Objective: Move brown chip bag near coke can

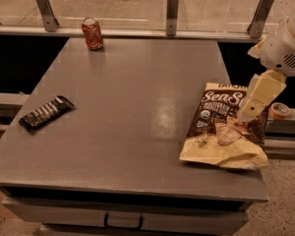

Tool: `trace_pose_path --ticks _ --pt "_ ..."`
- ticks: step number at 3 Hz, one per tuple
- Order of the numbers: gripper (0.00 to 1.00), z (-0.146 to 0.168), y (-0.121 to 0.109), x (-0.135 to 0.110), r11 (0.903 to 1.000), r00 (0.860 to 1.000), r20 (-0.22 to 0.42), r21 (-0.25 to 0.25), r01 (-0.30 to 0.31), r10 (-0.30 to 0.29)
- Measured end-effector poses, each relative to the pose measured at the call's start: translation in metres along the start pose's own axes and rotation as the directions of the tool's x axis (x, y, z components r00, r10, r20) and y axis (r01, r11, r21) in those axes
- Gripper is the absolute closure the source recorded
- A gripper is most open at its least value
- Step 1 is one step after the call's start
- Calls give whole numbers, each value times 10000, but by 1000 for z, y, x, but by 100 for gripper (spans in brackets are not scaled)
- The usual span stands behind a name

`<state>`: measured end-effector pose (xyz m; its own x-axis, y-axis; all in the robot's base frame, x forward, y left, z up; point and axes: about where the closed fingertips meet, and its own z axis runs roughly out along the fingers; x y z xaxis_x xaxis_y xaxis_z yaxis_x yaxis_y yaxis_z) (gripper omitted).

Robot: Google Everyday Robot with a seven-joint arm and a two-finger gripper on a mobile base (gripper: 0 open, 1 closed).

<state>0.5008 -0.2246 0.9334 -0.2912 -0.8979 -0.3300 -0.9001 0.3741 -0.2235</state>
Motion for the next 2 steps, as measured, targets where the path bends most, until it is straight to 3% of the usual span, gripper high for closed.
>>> trace_pose_path --ticks 1,2 --pt "0 42 -20 11 9952 9952 105 23 -977 976" --pt "0 75 -29 21 9835 9836 80 -133 -1801 1803"
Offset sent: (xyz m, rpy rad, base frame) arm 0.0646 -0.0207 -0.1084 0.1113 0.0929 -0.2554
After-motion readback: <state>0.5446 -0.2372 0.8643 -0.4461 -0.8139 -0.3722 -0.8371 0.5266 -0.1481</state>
